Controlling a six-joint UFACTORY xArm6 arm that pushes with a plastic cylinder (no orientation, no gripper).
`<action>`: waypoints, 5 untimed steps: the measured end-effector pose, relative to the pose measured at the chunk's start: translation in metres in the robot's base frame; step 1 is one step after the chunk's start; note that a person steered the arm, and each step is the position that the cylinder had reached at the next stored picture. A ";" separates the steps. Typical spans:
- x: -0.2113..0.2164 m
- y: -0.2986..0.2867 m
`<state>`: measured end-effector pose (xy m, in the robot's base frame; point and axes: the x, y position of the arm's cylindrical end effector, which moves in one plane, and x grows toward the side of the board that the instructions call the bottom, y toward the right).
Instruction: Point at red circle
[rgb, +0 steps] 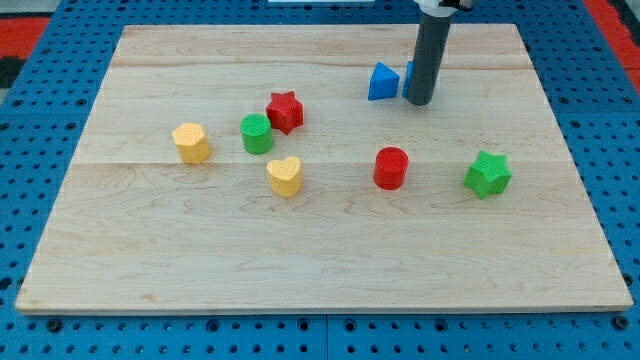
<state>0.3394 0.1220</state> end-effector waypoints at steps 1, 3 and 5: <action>0.004 0.000; 0.039 -0.023; 0.084 -0.037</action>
<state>0.4232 0.0848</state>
